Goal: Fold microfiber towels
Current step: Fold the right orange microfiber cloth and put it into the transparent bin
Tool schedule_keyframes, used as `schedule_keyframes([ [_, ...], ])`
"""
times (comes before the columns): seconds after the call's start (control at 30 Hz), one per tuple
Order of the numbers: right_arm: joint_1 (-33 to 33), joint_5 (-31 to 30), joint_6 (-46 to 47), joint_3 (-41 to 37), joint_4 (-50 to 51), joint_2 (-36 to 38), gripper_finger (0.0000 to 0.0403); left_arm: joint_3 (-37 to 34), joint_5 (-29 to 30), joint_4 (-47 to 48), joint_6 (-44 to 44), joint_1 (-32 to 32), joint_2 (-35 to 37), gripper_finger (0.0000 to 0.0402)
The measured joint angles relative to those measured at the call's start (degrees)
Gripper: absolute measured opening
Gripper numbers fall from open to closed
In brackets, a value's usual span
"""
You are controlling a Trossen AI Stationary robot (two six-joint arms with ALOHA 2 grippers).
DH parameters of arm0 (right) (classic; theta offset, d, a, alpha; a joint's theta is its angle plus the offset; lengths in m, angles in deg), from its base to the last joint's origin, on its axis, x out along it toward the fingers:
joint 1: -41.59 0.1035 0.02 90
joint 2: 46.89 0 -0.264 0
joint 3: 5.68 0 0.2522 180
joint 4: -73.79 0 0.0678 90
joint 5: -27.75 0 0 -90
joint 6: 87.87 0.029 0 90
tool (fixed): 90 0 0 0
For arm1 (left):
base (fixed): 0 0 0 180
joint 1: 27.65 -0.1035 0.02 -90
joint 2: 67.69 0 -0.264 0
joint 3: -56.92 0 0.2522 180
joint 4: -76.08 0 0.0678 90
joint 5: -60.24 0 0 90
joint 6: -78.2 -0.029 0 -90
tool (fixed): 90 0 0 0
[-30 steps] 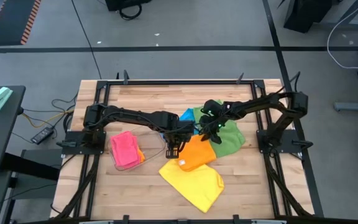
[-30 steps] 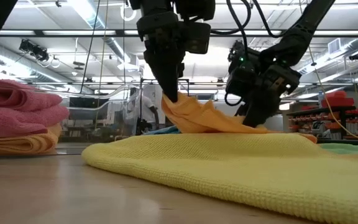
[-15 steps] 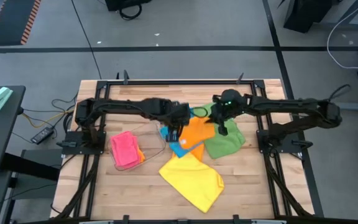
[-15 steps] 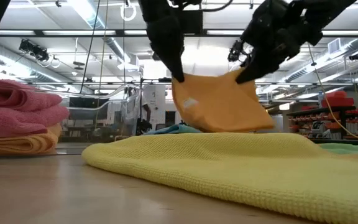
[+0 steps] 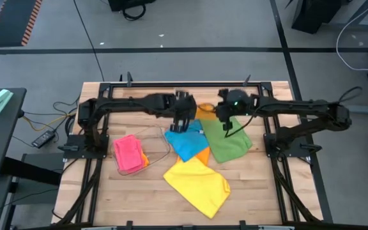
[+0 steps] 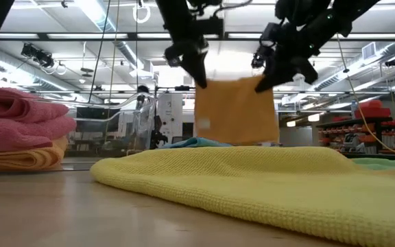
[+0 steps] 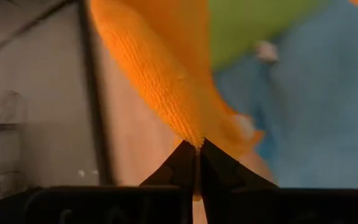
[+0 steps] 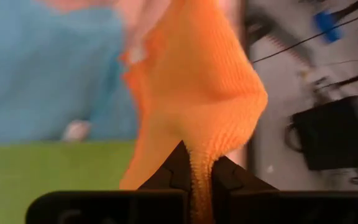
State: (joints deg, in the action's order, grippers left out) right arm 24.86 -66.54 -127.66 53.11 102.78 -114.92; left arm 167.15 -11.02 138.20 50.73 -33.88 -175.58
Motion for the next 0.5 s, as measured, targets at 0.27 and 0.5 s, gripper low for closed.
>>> schedule_keyframes([
  [0.27,12.2,-5.7,7.8,-0.1,5.8,-9.4,0.0023,-11.0,-0.6,-10.8,-0.5,9.6,-0.2,0.0021],
  [0.5,22.2,-9.8,13.8,0.0,5.5,-11.9,0.0023,-11.8,-1.7,-11.9,2.7,14.5,-0.2,0.0032],
])
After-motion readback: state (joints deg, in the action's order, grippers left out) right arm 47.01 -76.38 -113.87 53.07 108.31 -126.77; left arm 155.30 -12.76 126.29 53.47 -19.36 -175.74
